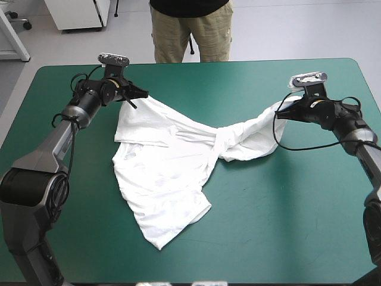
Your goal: Fold the cloth
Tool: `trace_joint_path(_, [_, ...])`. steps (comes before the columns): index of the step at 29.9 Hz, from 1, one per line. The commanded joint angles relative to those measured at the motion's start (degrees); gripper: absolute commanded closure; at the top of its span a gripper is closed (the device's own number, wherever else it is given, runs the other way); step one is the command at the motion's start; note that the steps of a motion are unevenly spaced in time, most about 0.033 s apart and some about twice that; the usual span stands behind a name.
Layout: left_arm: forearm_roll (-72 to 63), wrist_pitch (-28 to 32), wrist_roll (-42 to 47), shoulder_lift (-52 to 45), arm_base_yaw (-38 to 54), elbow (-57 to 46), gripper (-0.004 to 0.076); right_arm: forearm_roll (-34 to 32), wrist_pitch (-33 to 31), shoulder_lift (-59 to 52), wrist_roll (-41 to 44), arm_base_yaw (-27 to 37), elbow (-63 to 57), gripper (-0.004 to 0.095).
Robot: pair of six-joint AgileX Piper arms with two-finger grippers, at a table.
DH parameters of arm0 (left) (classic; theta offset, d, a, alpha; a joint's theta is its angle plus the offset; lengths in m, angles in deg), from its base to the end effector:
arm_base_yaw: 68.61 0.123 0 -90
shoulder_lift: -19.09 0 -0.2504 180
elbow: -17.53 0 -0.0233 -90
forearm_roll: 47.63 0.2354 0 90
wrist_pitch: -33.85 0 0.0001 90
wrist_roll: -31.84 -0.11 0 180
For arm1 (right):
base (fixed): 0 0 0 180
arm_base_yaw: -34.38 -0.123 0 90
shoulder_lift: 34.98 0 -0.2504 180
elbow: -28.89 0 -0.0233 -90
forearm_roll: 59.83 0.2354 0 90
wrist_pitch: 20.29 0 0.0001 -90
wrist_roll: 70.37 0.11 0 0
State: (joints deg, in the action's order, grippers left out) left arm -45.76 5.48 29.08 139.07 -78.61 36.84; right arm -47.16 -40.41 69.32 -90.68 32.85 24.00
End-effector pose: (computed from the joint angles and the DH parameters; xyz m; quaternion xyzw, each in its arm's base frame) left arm 0.4397 -0.0758 0.2499 0.1099 0.8960 -0.0140 0.4301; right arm 0.3768 0.0184 0.2414 -0.0942 0.8966 0.0082 0.4326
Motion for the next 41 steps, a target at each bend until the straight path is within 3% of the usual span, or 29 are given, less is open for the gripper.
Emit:
trace_joint_path(1, [-2.34,0.49,-0.34,-1.49,-0.19,4.43,0.0279,-0.33,2.39,-0.07,-0.24,1.42,4.25,0.0604])
trace_joint_path(3, [-2.22,-0.29,-0.34,-1.40,-0.19,4.88,0.0174,-0.33,2.50,0.05,0.16,2.51,5.14,0.0523])
trace_joint_path(4, [-2.22,-1.27,-0.34,-1.63,-0.19,5.21,0.0167,-0.33,2.10,-0.06,0.16,3.25,5.72,0.0498])
trace_joint_path(10, [-3.24,-11.91,-2.79,-4.83,-0.19,6.82,0.0227,0.06,-3.75,-3.20,1.61,7.10,8.70,0.0482])
trace_joint_path(14, [-7.89,-20.99,-7.87,-9.15,-0.19,6.18,0.0230,0.24,-8.42,-6.87,1.44,7.27,8.93,0.0483])
trace_joint_path(18, [-13.75,-26.43,-9.96,-15.59,-0.19,2.90,0.0236,0.77,-12.62,-12.58,1.18,6.63,8.93,0.0485])
trace_joint_path(27, [-16.02,-27.07,-9.15,-34.33,-0.19,-17.17,0.0246,6.76,-25.89,-26.53,0.24,6.63,8.93,0.0494])
trace_joint_path(36, [-21.30,-26.17,-9.50,-44.40,-0.19,-40.70,0.0246,9.62,-28.23,-30.88,-2.20,6.63,8.43,0.0494])
trace_joint_path(41, [-20.35,-19.32,-8.24,-44.86,-0.19,-49.94,0.0246,11.39,-28.57,-30.88,-2.65,6.63,8.35,0.0494])
